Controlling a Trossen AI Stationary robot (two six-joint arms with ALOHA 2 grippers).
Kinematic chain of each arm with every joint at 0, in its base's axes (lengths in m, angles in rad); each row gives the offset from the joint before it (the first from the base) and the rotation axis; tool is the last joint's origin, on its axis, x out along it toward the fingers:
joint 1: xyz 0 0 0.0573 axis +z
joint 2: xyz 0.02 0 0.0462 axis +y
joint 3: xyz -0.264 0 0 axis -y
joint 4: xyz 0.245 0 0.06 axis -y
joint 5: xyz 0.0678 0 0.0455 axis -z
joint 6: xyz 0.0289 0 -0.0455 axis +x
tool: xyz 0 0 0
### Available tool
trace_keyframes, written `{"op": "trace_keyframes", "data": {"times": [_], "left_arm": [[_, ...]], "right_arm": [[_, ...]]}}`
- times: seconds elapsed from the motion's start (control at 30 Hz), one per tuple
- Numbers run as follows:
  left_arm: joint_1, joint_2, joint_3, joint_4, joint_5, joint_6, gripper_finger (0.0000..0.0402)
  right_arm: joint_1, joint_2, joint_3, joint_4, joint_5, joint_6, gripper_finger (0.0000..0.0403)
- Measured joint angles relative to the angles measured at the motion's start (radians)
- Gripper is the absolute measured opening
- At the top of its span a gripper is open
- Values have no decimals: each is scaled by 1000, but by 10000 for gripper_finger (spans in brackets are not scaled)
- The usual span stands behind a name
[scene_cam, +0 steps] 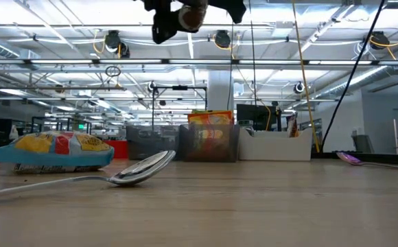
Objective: Pick & Place Food Item
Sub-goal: Put the brown seasoning bottle into the white bin
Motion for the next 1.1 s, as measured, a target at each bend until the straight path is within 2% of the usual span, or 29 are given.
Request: {"op": "trace_keyframes", "data": {"times": [0.1,0.4,0.67,1.1], "left_arm": [[-9,4,-2,-12,-32,2,201],[-16,12,-1,14,-108,22,201],[-16,14,-1,13,-124,34,201],[-16,14,-1,15,-145,69,201]], "right_arm": [[-4,-3,0,-2,27,10,254],[-4,45,-1,-6,23,40,254],[-5,92,0,18,24,45,254],[-28,95,0,9,19,48,253]]}}
